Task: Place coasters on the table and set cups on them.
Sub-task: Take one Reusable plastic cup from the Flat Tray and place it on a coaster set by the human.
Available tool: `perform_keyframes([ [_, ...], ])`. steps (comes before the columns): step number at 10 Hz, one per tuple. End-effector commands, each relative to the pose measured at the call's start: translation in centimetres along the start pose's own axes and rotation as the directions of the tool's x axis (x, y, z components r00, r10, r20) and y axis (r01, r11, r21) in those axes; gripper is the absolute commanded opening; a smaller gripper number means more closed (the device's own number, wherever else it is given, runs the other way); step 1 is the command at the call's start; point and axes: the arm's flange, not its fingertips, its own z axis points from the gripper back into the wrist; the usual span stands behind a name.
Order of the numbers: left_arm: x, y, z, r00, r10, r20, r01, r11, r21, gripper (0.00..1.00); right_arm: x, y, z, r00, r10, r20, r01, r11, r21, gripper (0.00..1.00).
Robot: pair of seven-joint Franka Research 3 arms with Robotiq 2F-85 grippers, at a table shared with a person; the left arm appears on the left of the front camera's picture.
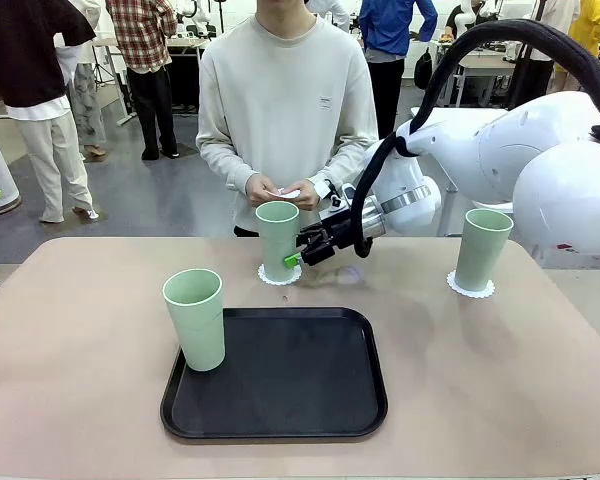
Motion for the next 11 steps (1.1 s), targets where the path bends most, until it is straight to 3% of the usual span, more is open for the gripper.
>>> perform_keyframes([
  [1,0.1,-0.2,-0.1,1.0,-0.017,0.001,0.017,1.0,-0.022,1.0,0.9,0.4,1.2,0.998,-0.013,-0.057,0.011,1.0,-0.027,1.0],
  [5,0.1,-0.2,-0.1,1.0,-0.017,0.001,0.017,1.0,-0.022,1.0,1.9,2.1,4.2,0.992,0.012,-0.122,-0.022,0.997,-0.076,1.0],
  [7,0.1,-0.2,-0.1,1.0,-0.017,0.001,0.017,1.0,-0.022,1.0,3.5,4.3,6.3,0.974,0.014,-0.227,-0.044,0.991,-0.124,1.0],
  [9,0.1,-0.2,-0.1,1.0,-0.017,0.001,0.017,1.0,-0.022,1.0,8.4,8.8,9.3,0.906,-0.152,-0.394,0.006,0.937,-0.348,1.0],
  [11,0.1,-0.2,-0.1,1.0,-0.017,0.001,0.017,1.0,-0.022,1.0,14.1,13.8,12.5,0.874,-0.276,-0.401,0.03,0.852,-0.522,1.0],
])
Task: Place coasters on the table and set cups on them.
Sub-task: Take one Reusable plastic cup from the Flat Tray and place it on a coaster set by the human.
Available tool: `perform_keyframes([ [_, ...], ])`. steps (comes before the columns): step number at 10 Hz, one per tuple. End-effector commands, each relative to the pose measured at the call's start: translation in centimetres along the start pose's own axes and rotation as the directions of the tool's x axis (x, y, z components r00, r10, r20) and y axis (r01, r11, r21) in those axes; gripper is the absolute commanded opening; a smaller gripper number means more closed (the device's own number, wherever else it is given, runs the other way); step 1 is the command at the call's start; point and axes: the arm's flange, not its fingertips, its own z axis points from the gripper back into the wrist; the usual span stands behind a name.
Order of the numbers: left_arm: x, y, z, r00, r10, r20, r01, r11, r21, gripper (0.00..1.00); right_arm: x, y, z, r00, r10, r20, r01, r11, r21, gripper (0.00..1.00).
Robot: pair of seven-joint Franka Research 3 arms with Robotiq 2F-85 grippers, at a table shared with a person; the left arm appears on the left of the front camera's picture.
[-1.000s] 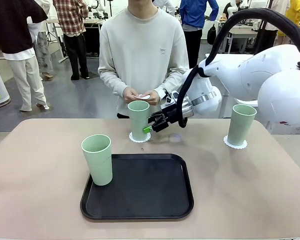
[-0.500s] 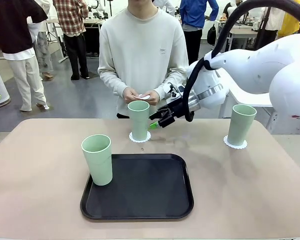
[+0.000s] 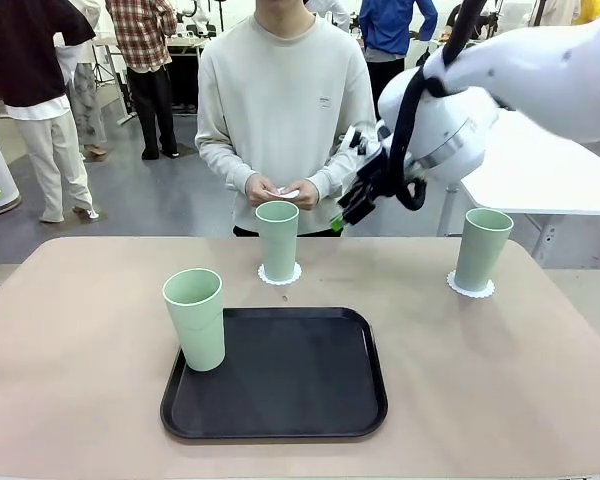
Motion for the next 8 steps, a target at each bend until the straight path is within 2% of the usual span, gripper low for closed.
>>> perform_keyframes([
  [1,0.0,-0.2,-0.1,1.0,-0.017,0.001,0.017,1.0,-0.022,1.0,1.9,3.9,5.3,0.959,-0.242,-0.146,0.219,0.963,-0.156,1.0],
  [3,0.0,-0.2,-0.1,1.0,-0.017,0.001,0.017,1.0,-0.022,1.0,3.0,6.4,9.3,0.866,-0.486,-0.119,0.442,0.854,-0.275,1.0],
  [4,0.0,-0.2,-0.1,1.0,-0.017,0.001,0.017,1.0,-0.022,1.0,3.4,7.7,9.9,0.834,-0.53,-0.151,0.477,0.831,-0.286,1.0],
  [5,0.0,-0.2,-0.1,1.0,-0.017,0.001,0.017,1.0,-0.022,1.0,3.6,8.3,10.0,0.821,-0.542,-0.182,0.478,0.825,-0.301,1.0],
  [7,0.0,-0.2,-0.1,1.0,-0.017,0.001,0.017,1.0,-0.022,1.0,4.5,8.1,9.9,0.842,-0.507,-0.187,0.465,0.856,-0.227,1.0],
  [8,0.0,-0.2,-0.1,1.0,-0.017,0.001,0.017,1.0,-0.022,1.0,2.0,8.4,10.6,0.832,-0.528,-0.172,0.459,0.828,-0.322,1.0],
])
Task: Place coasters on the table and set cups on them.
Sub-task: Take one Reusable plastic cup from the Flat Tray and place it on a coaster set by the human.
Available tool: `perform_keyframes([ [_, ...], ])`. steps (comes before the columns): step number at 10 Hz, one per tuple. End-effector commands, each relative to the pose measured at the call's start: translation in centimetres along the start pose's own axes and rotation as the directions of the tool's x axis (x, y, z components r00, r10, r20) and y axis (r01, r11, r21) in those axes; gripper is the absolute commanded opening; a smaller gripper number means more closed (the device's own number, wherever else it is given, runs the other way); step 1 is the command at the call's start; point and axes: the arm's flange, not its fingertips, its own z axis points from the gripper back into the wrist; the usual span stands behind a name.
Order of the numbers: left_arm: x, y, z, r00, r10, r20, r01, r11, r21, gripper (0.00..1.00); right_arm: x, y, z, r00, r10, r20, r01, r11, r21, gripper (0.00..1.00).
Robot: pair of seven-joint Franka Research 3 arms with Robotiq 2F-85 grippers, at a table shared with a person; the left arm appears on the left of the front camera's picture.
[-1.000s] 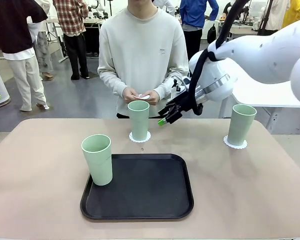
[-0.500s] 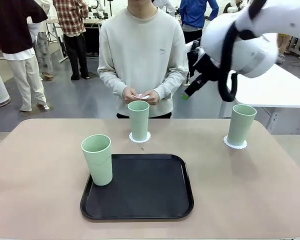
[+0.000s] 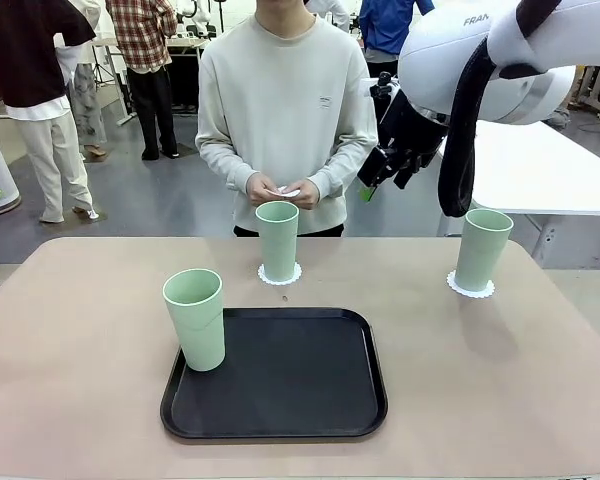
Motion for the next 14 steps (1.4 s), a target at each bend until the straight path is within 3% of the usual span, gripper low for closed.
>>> perform_keyframes([
  [1,0.0,-0.2,-0.1,1.0,-0.016,0.001,0.016,1.0,-0.022,1.0,-1.2,-1.8,-0.4,1.0,-0.011,0.018,0.011,0.999,-0.033,1.0],
  [12,0.0,-0.2,-0.1,1.0,-0.016,0.001,0.016,1.0,-0.022,1.0,-1.2,-1.8,-0.4,1.0,-0.011,0.018,0.011,0.999,-0.033,1.0],
  [13,0.0,-0.2,-0.1,1.0,-0.016,0.001,0.016,1.0,-0.022,1.0,-0.7,-1.8,-0.1,1.0,-0.025,0.007,0.025,1.0,-0.016,1.0],
  [14,0.0,-0.2,-0.1,1.0,-0.016,0.001,0.016,1.0,-0.022,1.0,-3.2,-3.7,0.9,0.99,-0.143,-0.014,0.142,0.989,-0.034,1.0],
])
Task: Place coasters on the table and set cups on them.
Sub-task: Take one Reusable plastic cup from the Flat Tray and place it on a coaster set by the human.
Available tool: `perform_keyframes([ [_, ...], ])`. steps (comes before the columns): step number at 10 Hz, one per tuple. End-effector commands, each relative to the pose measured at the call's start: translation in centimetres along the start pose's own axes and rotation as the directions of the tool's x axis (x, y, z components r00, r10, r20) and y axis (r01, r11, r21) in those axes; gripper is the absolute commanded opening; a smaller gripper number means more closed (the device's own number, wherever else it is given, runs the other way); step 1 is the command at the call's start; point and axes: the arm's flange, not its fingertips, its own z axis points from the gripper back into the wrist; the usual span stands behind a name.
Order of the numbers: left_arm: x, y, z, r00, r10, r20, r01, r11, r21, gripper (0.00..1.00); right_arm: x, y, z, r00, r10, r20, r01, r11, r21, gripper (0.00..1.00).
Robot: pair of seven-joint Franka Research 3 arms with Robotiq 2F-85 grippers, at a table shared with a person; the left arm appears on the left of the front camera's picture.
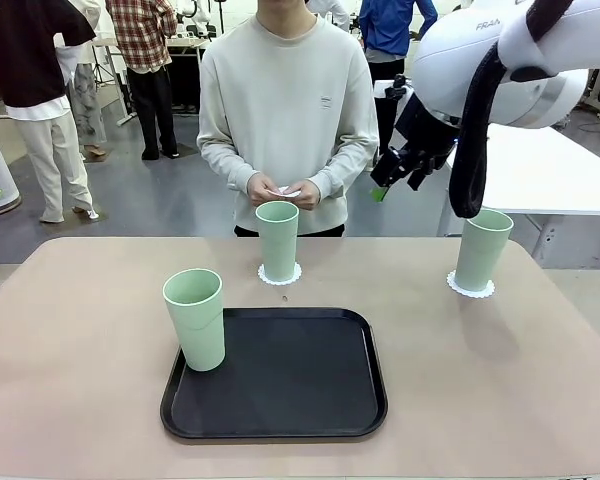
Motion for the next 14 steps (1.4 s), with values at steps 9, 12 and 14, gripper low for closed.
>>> perform_keyframes([
  [9,0.0,-0.2,-0.1,1.0,-0.016,0.0,0.016,1.0,-0.022,1.0,-12.1,-6.9,5.1,0.945,-0.268,-0.185,0.272,0.962,-0.004,1.0],
  [12,0.0,-0.2,-0.1,1.0,-0.016,0.0,0.016,1.0,-0.022,1.0,-13.3,-10.1,6.3,0.898,-0.387,-0.211,0.428,0.878,0.212,1.0],
  [14,0.0,-0.2,-0.1,1.0,-0.016,0.0,0.016,1.0,-0.022,1.0,-16.8,-14.8,8.0,0.808,-0.53,-0.255,0.589,0.74,0.325,1.0],
])
